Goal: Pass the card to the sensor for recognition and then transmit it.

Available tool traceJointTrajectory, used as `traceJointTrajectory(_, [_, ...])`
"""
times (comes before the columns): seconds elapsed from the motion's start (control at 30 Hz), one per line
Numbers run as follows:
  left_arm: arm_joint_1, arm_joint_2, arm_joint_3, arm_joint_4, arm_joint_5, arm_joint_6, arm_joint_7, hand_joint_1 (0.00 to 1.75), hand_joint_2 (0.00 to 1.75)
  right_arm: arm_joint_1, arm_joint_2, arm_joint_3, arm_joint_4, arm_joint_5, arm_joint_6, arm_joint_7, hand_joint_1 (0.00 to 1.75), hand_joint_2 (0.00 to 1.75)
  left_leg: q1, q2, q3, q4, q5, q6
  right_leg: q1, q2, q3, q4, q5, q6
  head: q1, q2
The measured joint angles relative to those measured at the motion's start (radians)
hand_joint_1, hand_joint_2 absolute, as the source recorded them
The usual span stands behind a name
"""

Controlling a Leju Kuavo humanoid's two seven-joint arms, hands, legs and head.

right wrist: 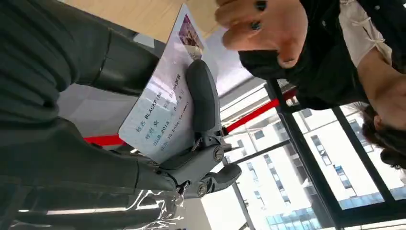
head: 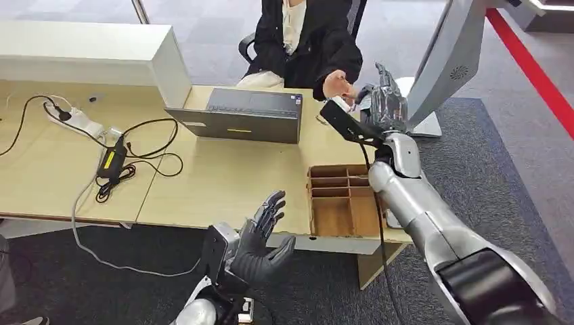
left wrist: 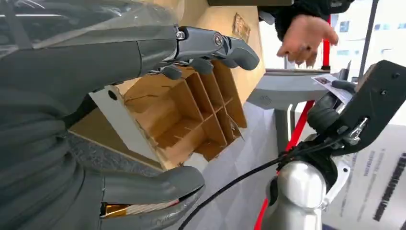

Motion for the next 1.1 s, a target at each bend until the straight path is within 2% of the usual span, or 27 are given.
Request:
traceJointTrajectory(0.27, [0.002,0.014,-0.002,0.000,-0.005,0.032,0.008,0.00,1.75,0.032,0.006,-0.044,-0.052,-0.024,-0.001,-0.085,1.75,1.75,0.000,0.000,0.000,0.000,0.000,0.000,0.000,0.000,0.000,0.000,0.000,0.000,0.000,0.000])
traceJointTrajectory(0.4, [0.022,0.025,-0.002,-0.006,-0.009,0.044,0.007,0.00,1.75,0.083,-0.008,-0.060,-0.118,0.001,-0.003,-0.072,1.75,1.75,0.000,0.000,0.000,0.000,0.000,0.000,0.000,0.000,0.000,0.000,0.000,0.000,0.000,0.000])
traceJointTrajectory(0.6, [0.061,0.040,0.000,-0.030,-0.027,0.072,0.018,0.00,1.75,0.194,-0.071,-0.100,-0.226,0.009,-0.005,-0.056,1.75,1.75,0.000,0.000,0.000,0.000,0.000,0.000,0.000,0.000,0.000,-0.001,0.000,0.000,0.000,0.000])
traceJointTrajectory(0.73, [0.089,0.050,0.003,-0.049,-0.039,0.081,0.026,0.00,1.75,0.312,-0.125,-0.160,-0.331,0.043,-0.008,-0.016,1.75,1.75,0.000,-0.001,0.000,0.000,-0.001,0.001,0.000,0.000,0.001,-0.002,0.000,0.000,0.001,0.000])
traceJointTrajectory(0.87, [0.105,0.057,0.006,-0.065,-0.043,0.082,0.026,0.00,1.75,0.405,-0.161,-0.228,-0.429,0.069,-0.008,-0.003,1.75,1.75,0.000,0.001,0.000,0.000,-0.001,0.001,0.000,0.000,0.000,-0.002,0.000,0.000,0.000,0.000])
traceJointTrajectory(1.1, [0.118,0.065,0.009,-0.080,-0.048,0.097,0.026,0.00,1.75,0.468,-0.176,-0.338,-0.557,0.086,-0.008,-0.005,1.75,1.75,0.000,0.000,0.000,0.000,-0.001,0.001,0.000,0.000,0.000,-0.001,0.000,0.000,0.000,0.000])
